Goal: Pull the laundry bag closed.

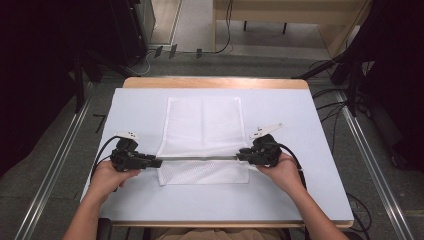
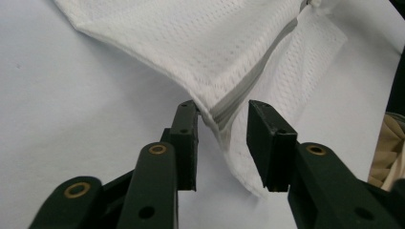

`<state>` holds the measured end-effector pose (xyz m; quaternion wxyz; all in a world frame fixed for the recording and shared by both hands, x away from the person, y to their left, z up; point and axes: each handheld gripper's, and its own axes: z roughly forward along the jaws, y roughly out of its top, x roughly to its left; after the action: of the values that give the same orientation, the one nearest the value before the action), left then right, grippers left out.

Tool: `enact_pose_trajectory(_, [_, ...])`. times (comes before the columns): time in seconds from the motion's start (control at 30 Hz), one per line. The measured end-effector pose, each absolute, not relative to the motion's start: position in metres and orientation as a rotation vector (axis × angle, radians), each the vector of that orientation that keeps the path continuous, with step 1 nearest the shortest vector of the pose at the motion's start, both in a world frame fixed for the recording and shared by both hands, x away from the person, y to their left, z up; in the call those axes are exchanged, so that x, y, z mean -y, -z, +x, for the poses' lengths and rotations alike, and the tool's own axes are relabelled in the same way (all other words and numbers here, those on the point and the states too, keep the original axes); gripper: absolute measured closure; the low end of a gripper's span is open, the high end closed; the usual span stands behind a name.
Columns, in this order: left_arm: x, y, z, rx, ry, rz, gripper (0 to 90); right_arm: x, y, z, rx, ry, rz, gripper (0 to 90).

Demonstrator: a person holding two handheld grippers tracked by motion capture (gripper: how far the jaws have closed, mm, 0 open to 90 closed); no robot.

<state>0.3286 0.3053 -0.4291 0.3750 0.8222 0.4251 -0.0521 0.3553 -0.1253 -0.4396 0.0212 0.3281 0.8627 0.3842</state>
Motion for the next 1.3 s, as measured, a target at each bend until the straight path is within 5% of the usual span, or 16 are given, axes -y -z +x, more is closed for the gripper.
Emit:
enact_pose_trajectory(0.2, [-0.309, 0.426, 0.33, -1.085, 0.04, 2.059, 44.8, 0.13, 0.437, 0.356, -2.584, -1.249, 1.015, 49.7])
enact_pose_trajectory(0.4, [-0.315, 0.426, 0.331, -1.13, -0.031, 2.026, 37.7, 0.142, 0.435, 0.359, -2.49, -1.3, 1.059, 37.5])
enact_pose_trajectory(0.73, [-0.332, 0.426, 0.333, -1.203, -0.172, 1.971, 34.5, 0.162, 0.436, 0.36, -2.408, -1.273, 1.061, 30.8])
enact_pose_trajectory(1.3, [-0.35, 0.428, 0.334, -1.29, -0.215, 1.931, 34.5, 0.187, 0.445, 0.37, -2.355, -1.225, 1.152, 29.1])
